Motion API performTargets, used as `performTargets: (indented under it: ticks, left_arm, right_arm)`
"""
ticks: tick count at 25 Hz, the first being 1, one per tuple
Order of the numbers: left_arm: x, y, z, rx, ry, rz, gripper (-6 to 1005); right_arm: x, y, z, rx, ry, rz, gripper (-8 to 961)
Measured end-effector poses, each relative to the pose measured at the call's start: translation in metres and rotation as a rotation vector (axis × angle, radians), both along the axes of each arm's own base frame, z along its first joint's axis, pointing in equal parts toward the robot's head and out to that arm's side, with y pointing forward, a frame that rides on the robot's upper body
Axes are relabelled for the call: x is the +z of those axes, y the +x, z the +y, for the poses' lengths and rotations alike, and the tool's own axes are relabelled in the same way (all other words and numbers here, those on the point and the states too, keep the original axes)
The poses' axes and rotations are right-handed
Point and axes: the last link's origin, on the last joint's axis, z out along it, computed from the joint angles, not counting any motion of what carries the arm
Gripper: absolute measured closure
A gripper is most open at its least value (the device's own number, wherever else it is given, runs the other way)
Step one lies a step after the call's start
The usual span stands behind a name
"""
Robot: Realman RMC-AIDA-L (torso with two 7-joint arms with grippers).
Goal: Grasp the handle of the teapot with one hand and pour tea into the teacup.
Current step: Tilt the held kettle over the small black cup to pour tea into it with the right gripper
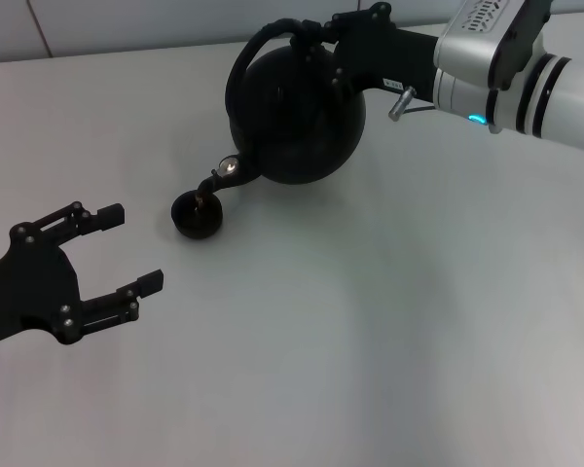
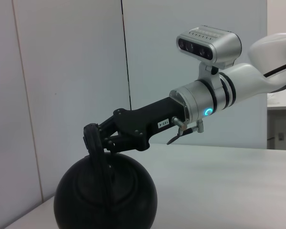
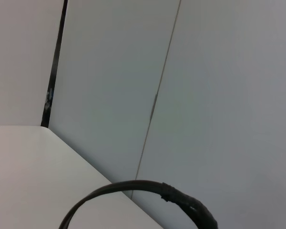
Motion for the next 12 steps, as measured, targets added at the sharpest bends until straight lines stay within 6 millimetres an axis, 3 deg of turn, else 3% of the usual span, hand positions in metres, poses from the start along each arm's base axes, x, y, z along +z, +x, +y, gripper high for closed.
performTargets:
  ticks: [12]
  left_arm:
    - [-0.0009, 0.0003, -0.0002, -0.001, 0.002, 0.000, 197]
  right_arm:
    - [-0.0002, 0.0011, -0.0005, -0.003, 0.000, -0.001, 813]
